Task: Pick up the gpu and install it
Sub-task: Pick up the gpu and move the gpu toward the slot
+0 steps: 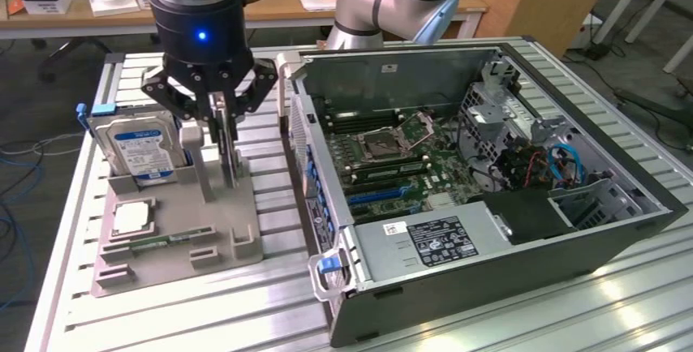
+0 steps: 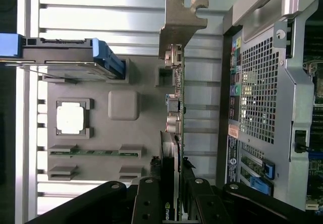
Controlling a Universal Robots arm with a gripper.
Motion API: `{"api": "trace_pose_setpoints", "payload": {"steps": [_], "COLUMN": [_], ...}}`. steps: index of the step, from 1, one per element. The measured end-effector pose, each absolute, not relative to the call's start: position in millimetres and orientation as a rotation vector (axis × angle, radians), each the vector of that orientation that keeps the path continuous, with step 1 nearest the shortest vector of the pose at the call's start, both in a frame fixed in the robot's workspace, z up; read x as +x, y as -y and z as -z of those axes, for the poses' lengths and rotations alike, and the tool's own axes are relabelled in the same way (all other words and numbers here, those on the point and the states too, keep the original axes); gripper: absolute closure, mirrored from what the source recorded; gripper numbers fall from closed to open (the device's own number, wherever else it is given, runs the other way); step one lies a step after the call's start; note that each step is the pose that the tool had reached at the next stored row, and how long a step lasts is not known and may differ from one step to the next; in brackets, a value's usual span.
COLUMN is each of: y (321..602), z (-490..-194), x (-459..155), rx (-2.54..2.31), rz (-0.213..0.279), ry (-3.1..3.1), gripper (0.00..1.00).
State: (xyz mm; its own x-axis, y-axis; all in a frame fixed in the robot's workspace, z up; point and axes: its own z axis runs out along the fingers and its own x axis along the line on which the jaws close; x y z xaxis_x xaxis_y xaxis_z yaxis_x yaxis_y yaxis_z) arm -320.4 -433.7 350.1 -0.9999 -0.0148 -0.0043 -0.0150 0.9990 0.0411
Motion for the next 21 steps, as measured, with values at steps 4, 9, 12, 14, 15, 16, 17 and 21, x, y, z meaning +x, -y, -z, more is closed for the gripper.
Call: {"api": "trace_pose_setpoints", "payload": {"steps": [4, 9, 12, 14, 15, 16, 17, 21], "y": [434, 434, 434, 434, 434, 434, 434, 434], "z": [-352, -353, -355, -356, -357, -357, -363, -370], "x": [-320, -320, -320, -320, -320, -320, -320, -320], "rx": [-0.024, -0.024, -0.025, -0.025, -0.025, -0.025, -0.026, -0.028], "rz": [-0.065, -0.065, -0.064, -0.065, -0.065, -0.065, -0.064, -0.065], "ry": [-3.137, -3.137, -3.137, -3.137, -3.137, -3.137, -3.137, -3.137], "gripper": [0.74, 0.74, 0.74, 0.74, 0.74, 0.74, 0.74, 0.74]}}
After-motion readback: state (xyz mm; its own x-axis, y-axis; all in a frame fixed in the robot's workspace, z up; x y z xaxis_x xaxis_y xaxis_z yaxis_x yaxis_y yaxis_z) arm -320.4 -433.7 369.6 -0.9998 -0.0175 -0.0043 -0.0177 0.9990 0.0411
